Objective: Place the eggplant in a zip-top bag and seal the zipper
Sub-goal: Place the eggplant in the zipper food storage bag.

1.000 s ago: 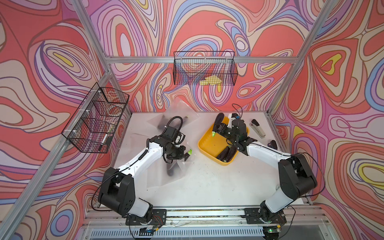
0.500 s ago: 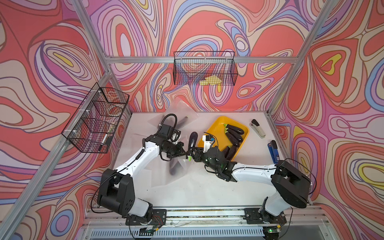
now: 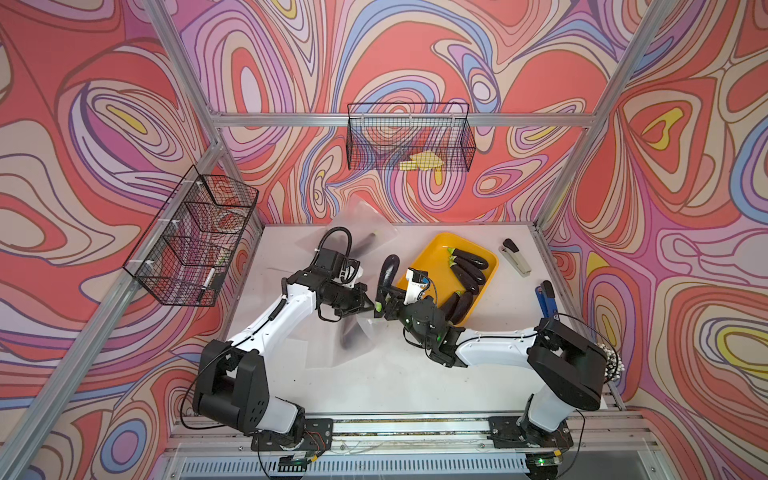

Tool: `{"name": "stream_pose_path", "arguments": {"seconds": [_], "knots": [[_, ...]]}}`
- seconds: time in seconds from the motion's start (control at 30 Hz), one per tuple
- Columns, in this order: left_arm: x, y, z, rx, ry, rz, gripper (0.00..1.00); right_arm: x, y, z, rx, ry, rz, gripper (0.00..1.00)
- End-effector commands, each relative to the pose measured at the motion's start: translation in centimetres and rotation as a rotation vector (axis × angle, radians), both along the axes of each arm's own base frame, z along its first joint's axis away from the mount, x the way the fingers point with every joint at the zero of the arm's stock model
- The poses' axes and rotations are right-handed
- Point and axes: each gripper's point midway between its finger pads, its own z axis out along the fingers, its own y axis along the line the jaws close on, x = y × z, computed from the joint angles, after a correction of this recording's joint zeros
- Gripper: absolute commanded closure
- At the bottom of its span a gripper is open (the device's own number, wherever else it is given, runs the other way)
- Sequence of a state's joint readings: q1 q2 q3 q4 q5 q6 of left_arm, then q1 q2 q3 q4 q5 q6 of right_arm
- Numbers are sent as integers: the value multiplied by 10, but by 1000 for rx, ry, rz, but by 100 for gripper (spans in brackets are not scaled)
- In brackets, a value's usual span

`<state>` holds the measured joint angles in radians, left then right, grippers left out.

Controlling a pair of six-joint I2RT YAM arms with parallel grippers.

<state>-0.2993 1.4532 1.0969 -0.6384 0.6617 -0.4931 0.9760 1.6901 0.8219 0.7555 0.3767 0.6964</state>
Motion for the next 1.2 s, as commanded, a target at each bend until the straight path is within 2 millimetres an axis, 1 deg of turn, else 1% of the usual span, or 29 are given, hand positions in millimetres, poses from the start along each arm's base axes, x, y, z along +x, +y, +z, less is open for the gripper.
{"name": "stream_pose_path", "arguments": {"seconds": [0.0,0.07,0.13,0.2,0.3,0.43,0.53,0.6,0.67,0.73,0.8,0.93,1.07,1.17], "knots": [[8,5,18,-76,-20,65,100,-9,11,-21,-50,24,43,65],[13,5,24,-125,-17,88,100,-18,16,-29,-70,33,74,65],[15,3,28,-155,-11,86,100,-26,21,-32,-105,20,91,63],[14,3,27,-154,-5,86,100,-31,26,-33,-125,4,104,61],[14,6,20,-138,6,97,100,-32,30,-36,-125,5,119,58],[16,13,17,-98,-6,109,100,-39,42,-36,-142,32,194,48],[18,18,19,-64,-38,99,100,-45,43,-36,-201,53,236,39],[17,19,20,-49,-58,81,100,-48,38,-36,-241,63,239,36],[15,21,19,-29,-75,67,100,-47,29,-30,-284,53,213,34],[11,24,16,-13,-96,54,100,-42,21,-21,-322,26,191,35],[7,22,15,-29,-102,37,100,-36,16,-16,-323,21,185,38],[-1,21,14,-36,-102,9,100,-24,5,-16,-335,36,159,37],[-5,25,15,-9,-109,1,100,-9,-13,-17,-309,60,133,35],[-4,29,12,25,-101,14,100,-1,-19,-12,-277,68,165,42]]}}
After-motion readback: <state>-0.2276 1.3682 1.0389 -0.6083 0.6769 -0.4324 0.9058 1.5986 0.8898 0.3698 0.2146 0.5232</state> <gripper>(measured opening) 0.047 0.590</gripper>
